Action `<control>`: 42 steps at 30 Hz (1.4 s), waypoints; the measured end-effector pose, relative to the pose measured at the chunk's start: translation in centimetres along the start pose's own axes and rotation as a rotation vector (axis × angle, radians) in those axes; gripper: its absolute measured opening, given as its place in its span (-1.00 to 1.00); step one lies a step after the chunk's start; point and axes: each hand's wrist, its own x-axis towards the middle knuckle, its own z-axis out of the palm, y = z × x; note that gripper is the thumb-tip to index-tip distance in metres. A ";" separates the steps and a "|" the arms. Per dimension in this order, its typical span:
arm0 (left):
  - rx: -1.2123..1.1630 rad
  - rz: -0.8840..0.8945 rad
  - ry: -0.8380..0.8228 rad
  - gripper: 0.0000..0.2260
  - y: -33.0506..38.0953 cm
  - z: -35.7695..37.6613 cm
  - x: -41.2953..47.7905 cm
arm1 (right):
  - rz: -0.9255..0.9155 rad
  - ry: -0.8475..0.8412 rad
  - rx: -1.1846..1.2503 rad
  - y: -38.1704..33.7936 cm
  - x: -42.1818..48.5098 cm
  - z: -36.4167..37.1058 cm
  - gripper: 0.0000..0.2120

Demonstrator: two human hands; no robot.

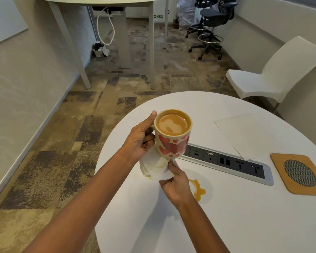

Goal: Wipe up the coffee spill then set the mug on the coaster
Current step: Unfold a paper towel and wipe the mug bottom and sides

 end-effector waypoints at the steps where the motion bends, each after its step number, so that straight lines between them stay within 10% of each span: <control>1: 0.004 0.002 0.002 -0.71 0.0 -0.1 0.1 | 0.011 0.004 -0.015 -0.3 -0.2 -0.2 -0.76; 42: 0.049 -0.097 -0.035 -0.74 -0.7 -0.4 -2.1 | -0.130 0.088 -0.346 -4.9 -0.6 -1.0 -0.77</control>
